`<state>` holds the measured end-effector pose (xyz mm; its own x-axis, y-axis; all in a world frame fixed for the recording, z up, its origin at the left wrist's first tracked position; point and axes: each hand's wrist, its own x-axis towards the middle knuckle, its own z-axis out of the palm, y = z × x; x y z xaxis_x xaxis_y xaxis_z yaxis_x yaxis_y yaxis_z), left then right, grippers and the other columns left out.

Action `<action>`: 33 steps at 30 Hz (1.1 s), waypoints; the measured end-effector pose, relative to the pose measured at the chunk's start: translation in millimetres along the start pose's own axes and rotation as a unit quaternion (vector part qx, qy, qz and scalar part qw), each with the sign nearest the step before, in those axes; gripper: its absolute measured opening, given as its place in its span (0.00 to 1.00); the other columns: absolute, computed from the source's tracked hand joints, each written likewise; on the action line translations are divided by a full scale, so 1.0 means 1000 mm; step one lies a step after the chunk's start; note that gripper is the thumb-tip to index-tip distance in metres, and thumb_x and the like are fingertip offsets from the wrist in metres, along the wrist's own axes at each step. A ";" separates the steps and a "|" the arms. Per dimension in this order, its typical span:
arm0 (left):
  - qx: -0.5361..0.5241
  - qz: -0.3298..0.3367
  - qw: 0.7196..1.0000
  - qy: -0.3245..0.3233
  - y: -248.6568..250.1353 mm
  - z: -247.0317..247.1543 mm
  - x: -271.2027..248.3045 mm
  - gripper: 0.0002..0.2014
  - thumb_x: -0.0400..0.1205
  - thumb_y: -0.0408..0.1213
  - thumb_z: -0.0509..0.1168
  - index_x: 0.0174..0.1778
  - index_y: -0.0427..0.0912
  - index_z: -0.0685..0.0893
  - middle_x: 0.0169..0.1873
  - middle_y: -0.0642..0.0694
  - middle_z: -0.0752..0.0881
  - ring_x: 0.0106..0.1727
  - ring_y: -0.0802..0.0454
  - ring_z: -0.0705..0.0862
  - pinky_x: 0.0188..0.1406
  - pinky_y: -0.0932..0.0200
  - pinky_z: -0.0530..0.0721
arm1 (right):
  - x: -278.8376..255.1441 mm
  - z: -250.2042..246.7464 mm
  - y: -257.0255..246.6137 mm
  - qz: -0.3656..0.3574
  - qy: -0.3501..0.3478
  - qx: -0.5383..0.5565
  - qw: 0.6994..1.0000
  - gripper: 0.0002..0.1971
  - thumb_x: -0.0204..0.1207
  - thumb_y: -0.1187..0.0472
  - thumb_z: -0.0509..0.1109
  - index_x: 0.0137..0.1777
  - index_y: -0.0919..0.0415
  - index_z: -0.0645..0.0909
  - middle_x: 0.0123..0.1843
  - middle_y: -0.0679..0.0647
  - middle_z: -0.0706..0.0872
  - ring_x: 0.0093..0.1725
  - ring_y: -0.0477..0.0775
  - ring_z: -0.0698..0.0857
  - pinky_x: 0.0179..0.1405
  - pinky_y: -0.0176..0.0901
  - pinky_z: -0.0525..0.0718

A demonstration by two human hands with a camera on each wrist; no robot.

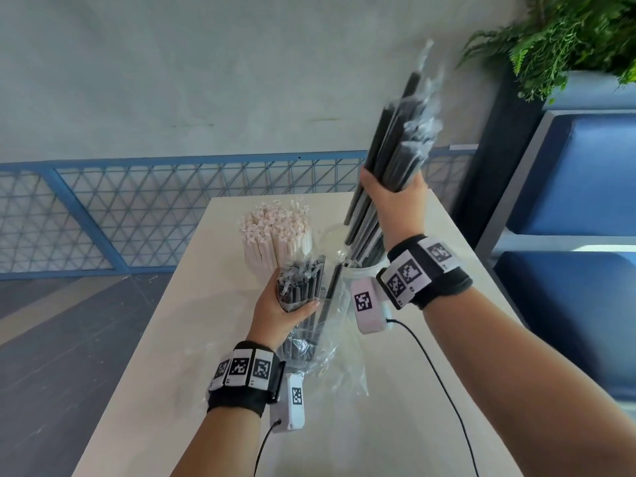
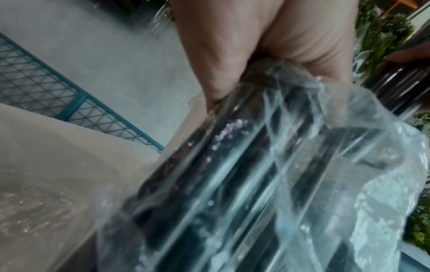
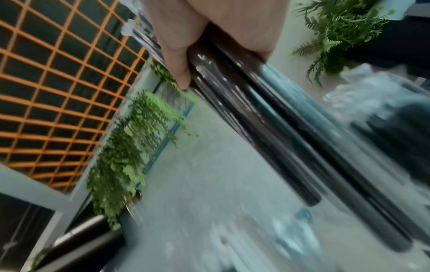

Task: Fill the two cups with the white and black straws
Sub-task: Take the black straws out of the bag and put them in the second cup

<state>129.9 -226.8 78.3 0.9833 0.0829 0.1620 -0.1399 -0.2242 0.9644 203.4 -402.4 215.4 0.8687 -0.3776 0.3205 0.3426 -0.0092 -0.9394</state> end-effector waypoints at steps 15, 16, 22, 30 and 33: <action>-0.086 -0.072 0.994 0.017 0.002 0.000 -0.005 0.33 0.67 0.22 0.76 0.67 0.43 0.75 0.54 0.46 0.87 0.57 0.46 0.87 0.63 0.42 0.82 | -0.026 -0.007 0.073 0.089 -0.059 -0.149 0.983 0.31 0.65 0.60 0.80 0.65 0.62 0.71 0.56 0.54 0.83 0.51 0.49 0.81 0.55 0.41 0.80; -0.088 -0.071 0.994 0.015 0.003 0.000 -0.005 0.33 0.67 0.22 0.76 0.68 0.42 0.75 0.54 0.46 0.87 0.55 0.49 0.88 0.62 0.46 0.83 | -0.025 -0.006 0.067 0.047 -0.044 -0.127 0.990 0.35 0.64 0.61 0.80 0.69 0.60 0.67 0.58 0.51 0.80 0.55 0.48 0.79 0.58 0.40 0.78; -0.088 -0.068 0.994 0.011 0.007 -0.001 -0.007 0.32 0.67 0.20 0.75 0.68 0.37 0.74 0.55 0.41 0.86 0.52 0.56 0.89 0.59 0.50 0.85 | -0.010 0.001 0.054 -0.165 -0.095 -0.201 0.961 0.27 0.71 0.68 0.73 0.69 0.59 0.70 0.68 0.53 0.74 0.58 0.43 0.74 0.62 0.33 0.76; -0.083 -0.064 0.994 0.019 0.004 -0.003 -0.005 0.30 0.66 0.24 0.77 0.58 0.56 0.77 0.54 0.47 0.87 0.60 0.45 0.86 0.66 0.38 0.80 | -0.012 -0.008 0.089 -0.082 -0.190 -0.346 0.915 0.10 0.79 0.65 0.64 0.56 0.71 0.74 0.59 0.65 0.77 0.47 0.54 0.73 0.42 0.29 0.65; -0.090 -0.064 0.994 0.014 0.005 -0.004 -0.005 0.30 0.66 0.24 0.77 0.57 0.56 0.77 0.54 0.46 0.87 0.59 0.43 0.86 0.66 0.37 0.80 | -0.010 -0.007 0.084 -0.074 -0.228 -0.359 0.902 0.23 0.81 0.56 0.63 0.73 0.65 0.68 0.75 0.61 0.71 0.71 0.60 0.72 0.66 0.35 0.66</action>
<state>123.8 -224.7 82.7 0.9912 0.1266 0.0385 -0.0347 -0.0320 0.9989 221.0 -406.3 132.0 0.9454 0.0952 0.3116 0.2889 -0.6869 -0.6668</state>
